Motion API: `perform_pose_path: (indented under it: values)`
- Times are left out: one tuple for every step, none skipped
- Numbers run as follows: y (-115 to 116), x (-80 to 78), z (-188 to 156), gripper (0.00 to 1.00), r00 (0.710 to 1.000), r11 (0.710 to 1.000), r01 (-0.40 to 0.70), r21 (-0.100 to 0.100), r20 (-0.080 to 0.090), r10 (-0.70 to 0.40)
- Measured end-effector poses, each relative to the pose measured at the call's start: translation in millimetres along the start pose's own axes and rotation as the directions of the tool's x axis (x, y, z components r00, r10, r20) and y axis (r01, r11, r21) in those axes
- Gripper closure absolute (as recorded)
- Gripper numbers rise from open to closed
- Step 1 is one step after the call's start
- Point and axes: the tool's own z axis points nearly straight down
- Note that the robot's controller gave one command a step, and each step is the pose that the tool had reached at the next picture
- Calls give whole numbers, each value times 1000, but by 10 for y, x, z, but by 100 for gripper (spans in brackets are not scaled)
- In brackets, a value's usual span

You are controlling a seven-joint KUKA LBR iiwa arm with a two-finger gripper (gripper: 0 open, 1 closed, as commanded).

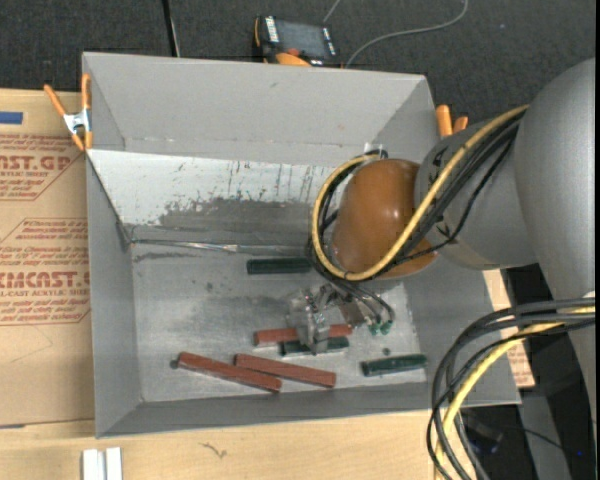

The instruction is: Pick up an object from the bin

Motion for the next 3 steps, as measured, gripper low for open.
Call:
perform_pose_path:
  values:
    - [5, -1, 17, 0, 1000, 1000, 0, 0, 4, 0]
    - [1, -6, -1, 100, 1000, 1000, 0, 0, 3, 0]
    - [4, -1, 17, 0, 1000, 1000, 0, 0, 4, 0]
